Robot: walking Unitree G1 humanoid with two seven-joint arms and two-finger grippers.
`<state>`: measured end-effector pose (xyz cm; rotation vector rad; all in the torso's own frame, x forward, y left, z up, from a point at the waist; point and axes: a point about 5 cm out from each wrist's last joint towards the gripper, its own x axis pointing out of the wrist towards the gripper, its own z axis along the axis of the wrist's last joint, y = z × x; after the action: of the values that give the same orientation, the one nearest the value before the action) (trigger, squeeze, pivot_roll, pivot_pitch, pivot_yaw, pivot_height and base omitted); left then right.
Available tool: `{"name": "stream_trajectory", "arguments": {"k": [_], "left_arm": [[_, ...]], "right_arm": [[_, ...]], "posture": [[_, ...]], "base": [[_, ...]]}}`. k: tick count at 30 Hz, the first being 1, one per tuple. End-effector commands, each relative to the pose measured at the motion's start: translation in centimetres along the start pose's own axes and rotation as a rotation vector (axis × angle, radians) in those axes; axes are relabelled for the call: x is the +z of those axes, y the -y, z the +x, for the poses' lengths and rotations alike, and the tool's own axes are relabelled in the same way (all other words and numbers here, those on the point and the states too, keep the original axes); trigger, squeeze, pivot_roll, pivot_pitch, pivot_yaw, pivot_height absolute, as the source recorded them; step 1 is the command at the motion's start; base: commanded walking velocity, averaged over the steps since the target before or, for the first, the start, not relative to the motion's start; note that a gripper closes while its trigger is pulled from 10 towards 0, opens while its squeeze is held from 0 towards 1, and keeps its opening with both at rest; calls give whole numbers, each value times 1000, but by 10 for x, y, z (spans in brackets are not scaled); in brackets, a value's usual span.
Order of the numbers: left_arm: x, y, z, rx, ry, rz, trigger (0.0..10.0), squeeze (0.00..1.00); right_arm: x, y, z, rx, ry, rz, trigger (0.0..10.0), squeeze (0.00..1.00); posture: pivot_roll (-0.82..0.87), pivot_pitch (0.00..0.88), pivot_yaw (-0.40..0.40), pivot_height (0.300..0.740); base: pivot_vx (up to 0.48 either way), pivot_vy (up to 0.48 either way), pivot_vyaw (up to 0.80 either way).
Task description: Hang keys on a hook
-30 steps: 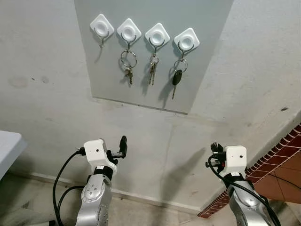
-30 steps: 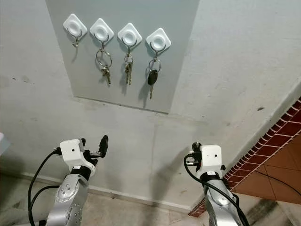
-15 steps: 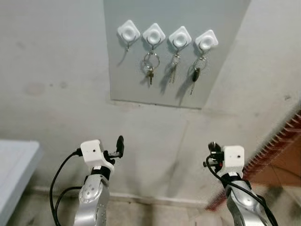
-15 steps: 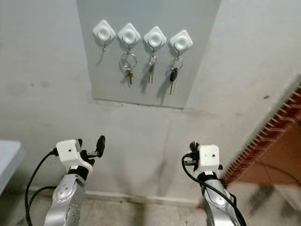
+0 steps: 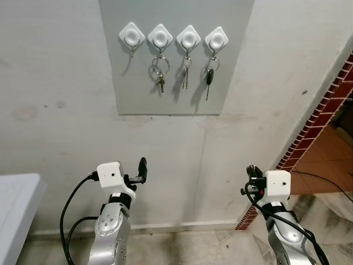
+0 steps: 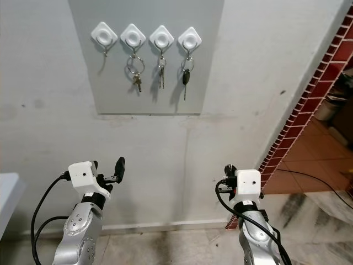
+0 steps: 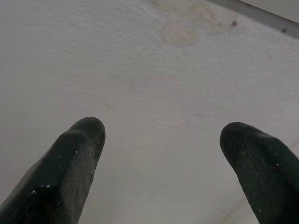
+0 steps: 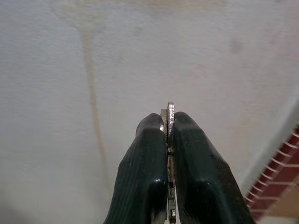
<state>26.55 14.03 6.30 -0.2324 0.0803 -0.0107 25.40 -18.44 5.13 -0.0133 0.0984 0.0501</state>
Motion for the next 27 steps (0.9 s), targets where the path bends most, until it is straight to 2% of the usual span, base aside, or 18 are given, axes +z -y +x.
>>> {"name": "stream_trajectory", "arguments": {"k": [1, 5, 11, 12, 19, 27], "left_arm": [[6, 7, 4, -9, 17, 6, 10000, 0], [6, 7, 4, -16, 12, -4, 10000, 0], [6, 10, 6, -20, 7, -11, 10000, 0], [8, 10, 7, -4, 19, -31, 10000, 0], [16, 10, 10, 19, 44, -11, 10000, 0], [31, 13, 15, 8, 88, -22, 10000, 0]], "right_arm": [[7, 3, 2, -6, 30, -3, 10000, 0], [7, 3, 1, -5, 31, 3, 10000, 0], [7, 3, 1, -7, 31, 1, 10000, 0], [8, 3, 1, -8, 32, 0, 10000, 0], [9, 3, 0, 26, 34, -13, 10000, 0], [29, 4, 8, 132, 87, -41, 10000, 0]], "posture": [[-11, 36, -58, 740], [-14, 38, -58, 740], [-25, 39, -51, 740], [-24, 39, -51, 740], [-23, 37, -51, 740], [-25, 29, -57, 740]], "base": [[0, 0, 0], [0, 0, 0], [0, -480, 0], [0, 0, 0], [0, 0, 0], [0, 0, 0]]}}
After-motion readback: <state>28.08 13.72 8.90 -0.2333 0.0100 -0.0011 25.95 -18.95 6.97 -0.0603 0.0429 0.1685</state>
